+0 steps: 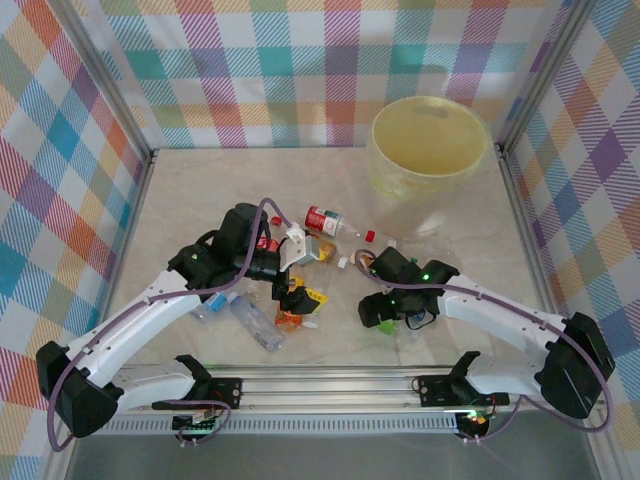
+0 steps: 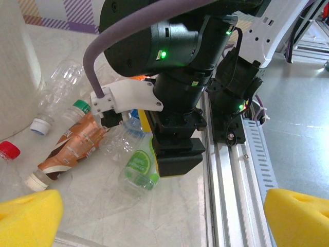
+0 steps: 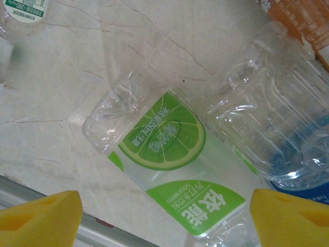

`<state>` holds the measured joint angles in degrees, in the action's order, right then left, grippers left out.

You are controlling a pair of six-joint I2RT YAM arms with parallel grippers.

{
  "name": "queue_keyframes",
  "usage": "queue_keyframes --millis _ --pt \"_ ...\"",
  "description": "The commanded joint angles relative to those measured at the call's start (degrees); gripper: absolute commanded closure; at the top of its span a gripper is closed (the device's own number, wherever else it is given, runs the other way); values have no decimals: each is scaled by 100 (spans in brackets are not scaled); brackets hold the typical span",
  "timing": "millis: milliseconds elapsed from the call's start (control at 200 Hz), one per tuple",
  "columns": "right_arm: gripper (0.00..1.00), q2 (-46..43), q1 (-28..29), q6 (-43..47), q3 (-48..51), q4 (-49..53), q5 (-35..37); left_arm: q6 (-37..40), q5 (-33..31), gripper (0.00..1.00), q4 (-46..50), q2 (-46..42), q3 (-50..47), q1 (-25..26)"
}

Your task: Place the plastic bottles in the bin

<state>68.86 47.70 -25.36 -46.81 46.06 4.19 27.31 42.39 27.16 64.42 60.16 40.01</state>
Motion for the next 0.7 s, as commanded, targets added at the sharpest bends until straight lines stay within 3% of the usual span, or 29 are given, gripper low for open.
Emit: queue_keyframes --millis 0,450,695 --pt "15 137 119 76 32 12 176 72 37 0 124 9 175 77" --pt "15 835 705 -71 -213 381 798 64 58 0 138 -6 180 112" --pt "22 752 871 -420 -250 205 565 55 47 0 121 -9 174 125"
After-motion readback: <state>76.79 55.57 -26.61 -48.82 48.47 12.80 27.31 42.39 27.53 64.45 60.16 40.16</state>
